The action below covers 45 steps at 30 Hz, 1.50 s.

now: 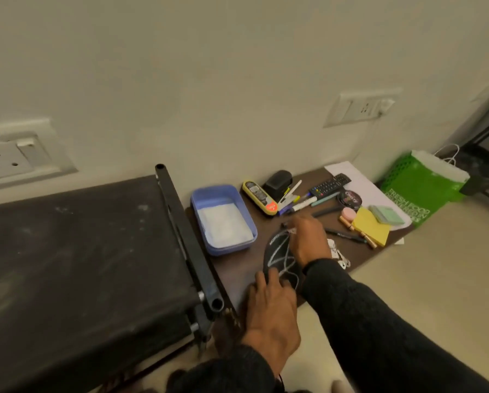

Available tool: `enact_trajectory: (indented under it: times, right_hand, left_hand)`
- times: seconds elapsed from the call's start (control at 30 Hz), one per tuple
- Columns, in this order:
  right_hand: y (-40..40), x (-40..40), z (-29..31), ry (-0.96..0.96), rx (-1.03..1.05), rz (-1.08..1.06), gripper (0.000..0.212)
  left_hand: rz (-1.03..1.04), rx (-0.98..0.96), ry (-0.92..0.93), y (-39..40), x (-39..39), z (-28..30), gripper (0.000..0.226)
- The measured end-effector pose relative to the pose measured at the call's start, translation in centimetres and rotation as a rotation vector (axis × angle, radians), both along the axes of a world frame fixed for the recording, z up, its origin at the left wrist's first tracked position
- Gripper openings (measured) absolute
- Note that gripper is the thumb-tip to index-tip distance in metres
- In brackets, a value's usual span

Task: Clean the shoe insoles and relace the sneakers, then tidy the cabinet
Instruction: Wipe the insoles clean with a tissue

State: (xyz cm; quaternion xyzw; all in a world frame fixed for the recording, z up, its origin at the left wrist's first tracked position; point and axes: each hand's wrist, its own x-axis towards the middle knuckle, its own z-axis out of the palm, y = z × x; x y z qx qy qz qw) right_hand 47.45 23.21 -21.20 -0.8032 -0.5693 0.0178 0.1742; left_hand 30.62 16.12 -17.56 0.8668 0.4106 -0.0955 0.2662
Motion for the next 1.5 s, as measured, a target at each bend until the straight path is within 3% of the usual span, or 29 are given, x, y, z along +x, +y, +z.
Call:
enact_trajectory:
  times: [0.2, 0.37, 0.63, 0.83, 0.97, 1.13, 1.33, 1.5]
  right_hand:
    - [0.1, -0.2, -0.3, 0.028, -0.094, 0.024, 0.020]
    - [-0.1, -0.3, -0.4, 0.168, -0.017, -0.169, 0.021]
    - [0.5, -0.5, -1.0, 0.234, -0.002, -0.234, 0.018]
    - [-4.9, -4.5, -2.4, 0.159, 0.003, 0.098, 0.011]
    - [-4.9, -3.0, -3.0, 0.090, 0.007, 0.252, 0.009]
    - [0.1, 0.3, -2.0, 0.147, 0.031, -0.035, 0.018]
    - [-3.8, -2.4, -2.1, 0.113, -0.066, 0.249, 0.018]
    - [0.6, -0.5, -1.0, 0.105, -0.025, 0.016, 0.020]
  left_hand:
    - [-0.032, -0.031, 0.026, 0.1, -1.4, 0.1, 0.067]
    - [-0.109, -0.025, 0.112, 0.3, -1.8, 0.3, 0.080]
    - [-0.103, 0.019, 0.076, -0.4, -2.3, 0.3, 0.073]
    - [-0.071, 0.021, 0.049, -0.5, -2.5, -0.1, 0.069]
    - [-0.073, 0.028, 0.064, -0.4, -2.4, -0.7, 0.080]
    - [-0.128, 0.005, 0.101, 0.5, -2.5, -0.1, 0.088]
    - [-0.135, -0.046, 0.109, 1.2, -2.2, 0.2, 0.074]
    - [-0.127, -0.025, 0.110, 1.3, -2.0, -0.1, 0.062]
